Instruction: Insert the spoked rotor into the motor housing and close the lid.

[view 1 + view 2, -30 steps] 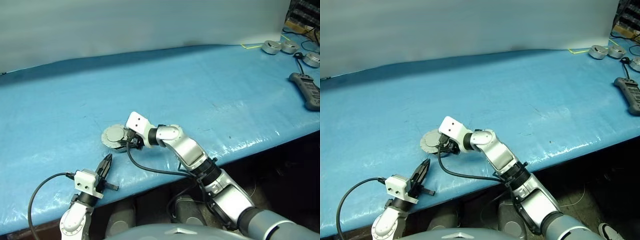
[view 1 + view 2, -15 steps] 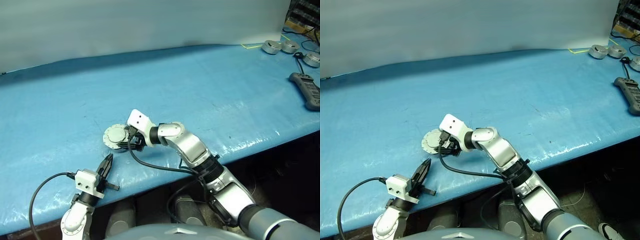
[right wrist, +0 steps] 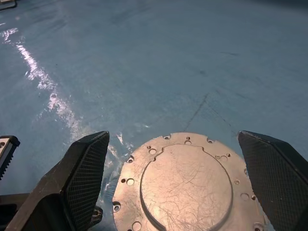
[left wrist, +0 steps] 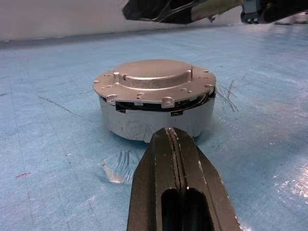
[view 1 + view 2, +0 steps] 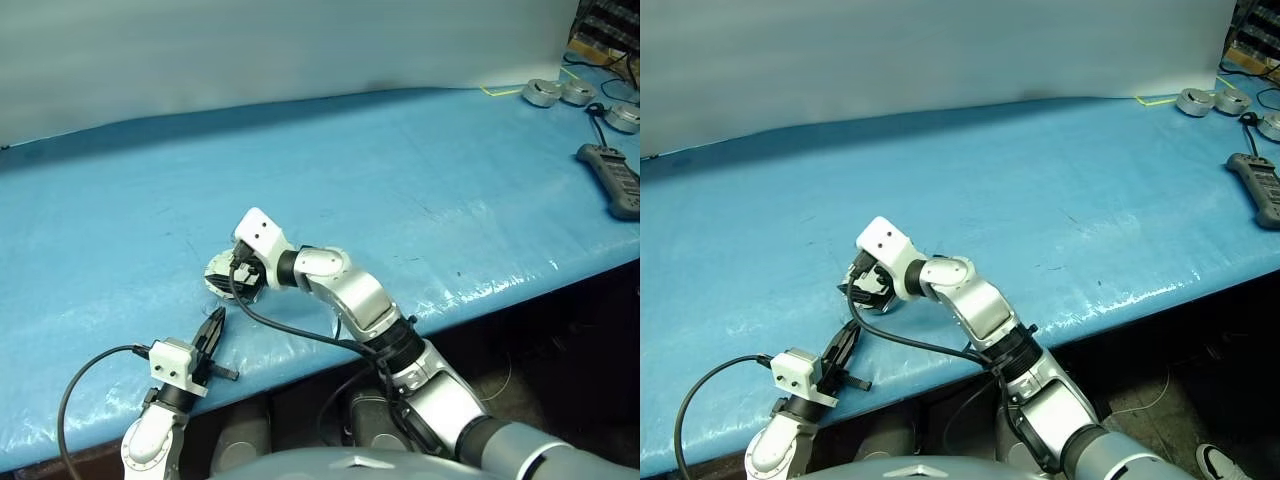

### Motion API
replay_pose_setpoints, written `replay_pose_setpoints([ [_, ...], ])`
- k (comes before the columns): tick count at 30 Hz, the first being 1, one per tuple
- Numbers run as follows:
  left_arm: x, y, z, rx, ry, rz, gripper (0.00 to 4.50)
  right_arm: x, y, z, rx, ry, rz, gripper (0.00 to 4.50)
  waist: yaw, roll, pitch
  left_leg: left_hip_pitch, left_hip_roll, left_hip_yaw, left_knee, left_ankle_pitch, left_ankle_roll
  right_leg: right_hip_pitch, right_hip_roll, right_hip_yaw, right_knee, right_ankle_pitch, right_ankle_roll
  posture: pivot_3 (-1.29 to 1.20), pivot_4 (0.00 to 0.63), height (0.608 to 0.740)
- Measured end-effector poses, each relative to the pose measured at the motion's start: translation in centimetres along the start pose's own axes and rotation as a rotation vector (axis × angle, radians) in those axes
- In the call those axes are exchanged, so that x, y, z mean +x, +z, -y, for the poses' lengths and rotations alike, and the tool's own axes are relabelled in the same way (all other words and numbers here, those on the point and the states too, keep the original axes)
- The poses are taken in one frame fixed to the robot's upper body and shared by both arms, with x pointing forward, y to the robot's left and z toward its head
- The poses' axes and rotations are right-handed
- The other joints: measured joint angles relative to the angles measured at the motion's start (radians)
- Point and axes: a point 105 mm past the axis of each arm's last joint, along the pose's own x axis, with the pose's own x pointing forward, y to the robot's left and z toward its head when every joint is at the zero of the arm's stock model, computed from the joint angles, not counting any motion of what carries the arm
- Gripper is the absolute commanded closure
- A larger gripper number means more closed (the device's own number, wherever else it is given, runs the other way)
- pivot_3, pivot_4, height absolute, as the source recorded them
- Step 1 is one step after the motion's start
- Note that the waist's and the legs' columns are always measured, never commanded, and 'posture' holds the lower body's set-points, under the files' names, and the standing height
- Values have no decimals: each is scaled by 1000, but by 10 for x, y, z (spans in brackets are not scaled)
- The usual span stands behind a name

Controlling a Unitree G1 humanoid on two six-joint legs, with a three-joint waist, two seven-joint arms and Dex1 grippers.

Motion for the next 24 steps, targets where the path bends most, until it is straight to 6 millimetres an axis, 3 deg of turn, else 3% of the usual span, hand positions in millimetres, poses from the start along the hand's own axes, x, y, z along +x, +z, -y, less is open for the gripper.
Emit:
replay_pose_setpoints([
  [14, 0, 0, -1, 1, 8, 0, 4500, 13, -26, 9, -55, -85, -30, 13, -4, 0, 0, 0, 0, 0, 0, 0, 0, -1, 0, 0, 1, 0, 0, 0, 150, 740],
  [20, 0, 0, -1, 2, 11, 0, 4500, 14, -28, 5, -100, -73, -24, 1458, -4, 0, 0, 0, 0, 0, 0, 0, 0, 0, 0, 0, 1, 0, 0, 0, 150, 740],
  [24, 0, 0, -2, 4, 14, -2, 4500, 12, -28, 6, -105, -69, -30, 1454, -4, 0, 0, 0, 0, 0, 0, 0, 0, 0, 0, 0, 1, 0, 0, 0, 150, 740],
])
